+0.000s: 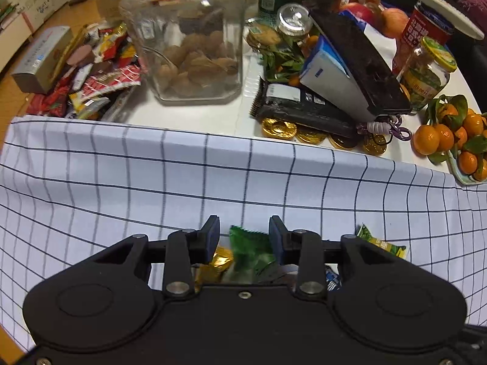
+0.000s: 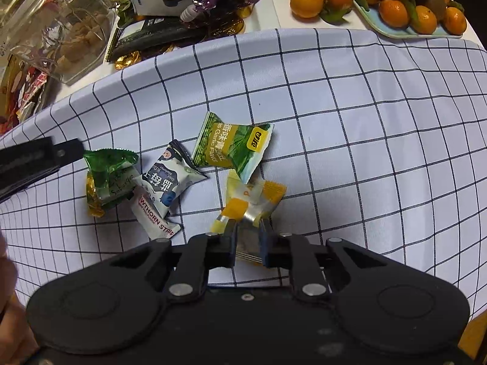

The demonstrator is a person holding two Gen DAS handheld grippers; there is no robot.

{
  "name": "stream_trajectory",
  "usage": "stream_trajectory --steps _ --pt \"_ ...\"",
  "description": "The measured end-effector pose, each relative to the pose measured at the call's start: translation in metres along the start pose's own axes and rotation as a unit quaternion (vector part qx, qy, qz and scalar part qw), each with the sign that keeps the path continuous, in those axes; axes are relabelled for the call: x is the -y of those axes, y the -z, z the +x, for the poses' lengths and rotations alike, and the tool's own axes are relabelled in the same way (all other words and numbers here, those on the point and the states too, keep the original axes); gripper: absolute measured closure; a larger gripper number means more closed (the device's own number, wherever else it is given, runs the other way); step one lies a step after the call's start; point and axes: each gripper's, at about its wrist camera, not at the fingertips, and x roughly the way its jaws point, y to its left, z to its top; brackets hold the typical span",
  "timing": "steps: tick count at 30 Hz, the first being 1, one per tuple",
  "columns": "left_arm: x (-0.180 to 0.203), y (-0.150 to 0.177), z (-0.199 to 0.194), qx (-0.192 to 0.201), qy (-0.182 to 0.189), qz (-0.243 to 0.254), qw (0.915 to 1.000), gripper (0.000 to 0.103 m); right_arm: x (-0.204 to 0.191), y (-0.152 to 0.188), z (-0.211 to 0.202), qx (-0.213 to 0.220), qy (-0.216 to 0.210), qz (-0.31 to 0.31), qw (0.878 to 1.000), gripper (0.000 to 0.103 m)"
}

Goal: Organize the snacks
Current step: 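Grasp the yellow-orange pastry packet with the right tool while the left tool reaches for the green candy, then lift the pastry packet with the right tool while the left tool moves toward the gold candy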

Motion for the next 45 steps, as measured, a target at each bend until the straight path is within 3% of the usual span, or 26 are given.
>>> stream_trajectory --steps 8,17,26,29,34,36,41,45 --pt "0.003 0.01 0.028 -0.057 -0.035 0.002 0.9977 0.055 0.027 -0.012 -0.014 -0.001 -0.025 0.052 0.998 0.085" --pt "-0.01 0.058 0.006 -0.093 -0.026 0.043 0.9944 0.056 0.042 -0.022 -0.023 0.007 -0.049 0.081 0.995 0.085" --pt "-0.046 0.062 -0.069 -0.039 -0.013 -0.008 0.9991 0.056 0.044 -0.031 -0.022 0.078 -0.034 0.076 0.993 0.083" --pt "-0.053 0.053 -0.055 -0.101 -0.025 -0.023 0.9943 0.06 0.049 -0.031 -0.02 0.087 -0.035 0.085 0.992 0.083" --pt "-0.07 0.058 -0.044 -0.158 0.046 -0.06 0.9846 0.06 0.037 -0.038 -0.015 0.127 -0.006 0.08 0.989 0.083" --pt "-0.075 0.061 -0.045 -0.168 0.056 -0.069 0.9818 0.06 0.026 -0.045 -0.006 0.129 -0.004 0.075 0.989 0.083" --pt "-0.088 0.062 -0.058 -0.161 0.08 -0.089 0.9796 0.06 -0.006 -0.059 0.02 0.13 0.026 0.043 0.99 0.083" --pt "-0.098 0.06 -0.067 -0.147 0.082 -0.106 0.98 0.06 -0.018 -0.058 0.036 0.106 0.048 0.024 0.993 0.083"
